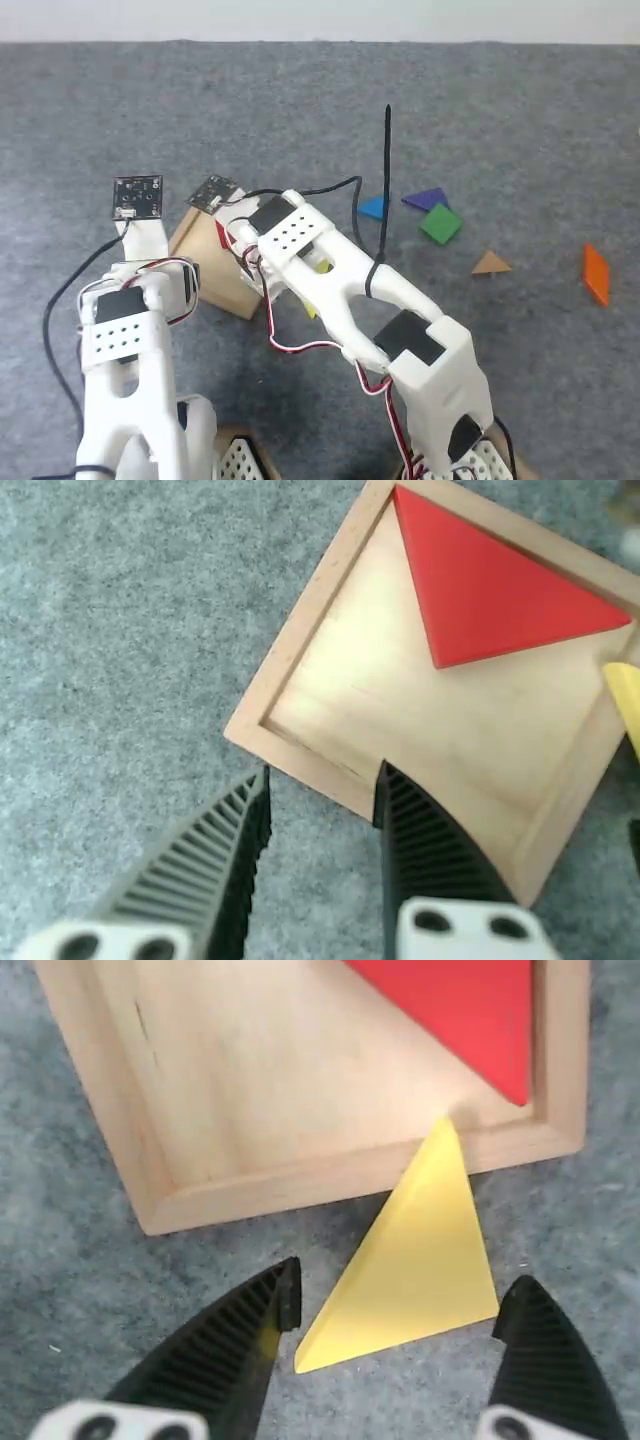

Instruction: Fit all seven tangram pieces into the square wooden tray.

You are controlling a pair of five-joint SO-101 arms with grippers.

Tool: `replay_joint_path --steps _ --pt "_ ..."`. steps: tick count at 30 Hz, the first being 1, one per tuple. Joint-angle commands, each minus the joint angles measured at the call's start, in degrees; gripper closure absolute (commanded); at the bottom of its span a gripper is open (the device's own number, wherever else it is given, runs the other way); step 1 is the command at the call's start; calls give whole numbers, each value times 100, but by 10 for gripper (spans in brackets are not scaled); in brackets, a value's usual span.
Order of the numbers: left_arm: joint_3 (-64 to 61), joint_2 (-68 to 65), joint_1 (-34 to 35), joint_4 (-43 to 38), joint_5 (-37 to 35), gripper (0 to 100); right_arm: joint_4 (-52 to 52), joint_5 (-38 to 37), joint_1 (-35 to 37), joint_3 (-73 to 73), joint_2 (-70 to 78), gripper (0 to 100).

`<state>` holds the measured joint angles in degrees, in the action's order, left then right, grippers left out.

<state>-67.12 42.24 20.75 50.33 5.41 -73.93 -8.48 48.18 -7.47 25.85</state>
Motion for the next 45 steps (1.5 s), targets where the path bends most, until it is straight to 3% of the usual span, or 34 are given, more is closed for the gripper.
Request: replay_joint_path --steps 1,7,15,32,45 --pt "48 44 -9 9 -18 832 22 290 -119 114 -101 677" --pt "57 44 -18 9 -18 832 813 527 -189 826 -101 677" --pt "57 44 -9 9 -18 832 796 800 -488 738 303 682" --pt "57 53 -9 9 -18 832 884 932 -268 492 303 945" --pt "48 53 -9 9 -18 832 884 1020 -259 343 -145 955"
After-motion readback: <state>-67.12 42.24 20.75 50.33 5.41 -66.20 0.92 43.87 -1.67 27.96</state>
